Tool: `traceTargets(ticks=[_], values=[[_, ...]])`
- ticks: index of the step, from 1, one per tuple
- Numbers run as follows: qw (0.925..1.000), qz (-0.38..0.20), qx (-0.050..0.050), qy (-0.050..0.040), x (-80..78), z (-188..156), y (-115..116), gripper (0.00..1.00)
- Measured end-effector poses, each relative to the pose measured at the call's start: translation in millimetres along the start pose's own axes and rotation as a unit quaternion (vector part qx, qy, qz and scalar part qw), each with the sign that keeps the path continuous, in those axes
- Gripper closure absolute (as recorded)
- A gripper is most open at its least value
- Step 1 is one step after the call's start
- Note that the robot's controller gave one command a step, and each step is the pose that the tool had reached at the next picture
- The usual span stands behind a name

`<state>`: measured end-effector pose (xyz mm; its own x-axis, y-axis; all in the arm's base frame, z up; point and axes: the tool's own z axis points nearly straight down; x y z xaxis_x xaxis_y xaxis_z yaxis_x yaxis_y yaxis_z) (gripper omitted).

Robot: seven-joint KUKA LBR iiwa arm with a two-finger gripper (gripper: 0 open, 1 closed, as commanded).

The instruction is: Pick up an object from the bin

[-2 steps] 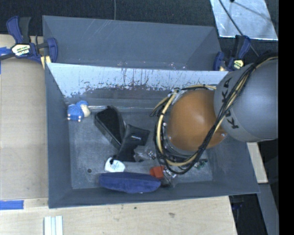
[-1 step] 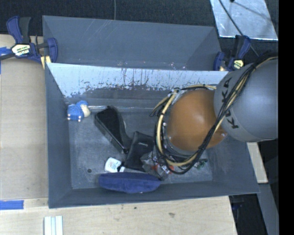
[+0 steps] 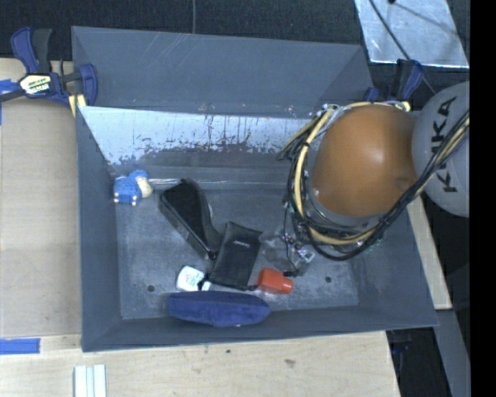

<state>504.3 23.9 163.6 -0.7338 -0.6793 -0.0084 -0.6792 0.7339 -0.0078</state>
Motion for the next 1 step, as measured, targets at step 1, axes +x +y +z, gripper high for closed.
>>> traceTargets(ticks=[1], values=[[1.0,0.0,-0.004,0.0031,0.9,4.7,2.7,0.0]])
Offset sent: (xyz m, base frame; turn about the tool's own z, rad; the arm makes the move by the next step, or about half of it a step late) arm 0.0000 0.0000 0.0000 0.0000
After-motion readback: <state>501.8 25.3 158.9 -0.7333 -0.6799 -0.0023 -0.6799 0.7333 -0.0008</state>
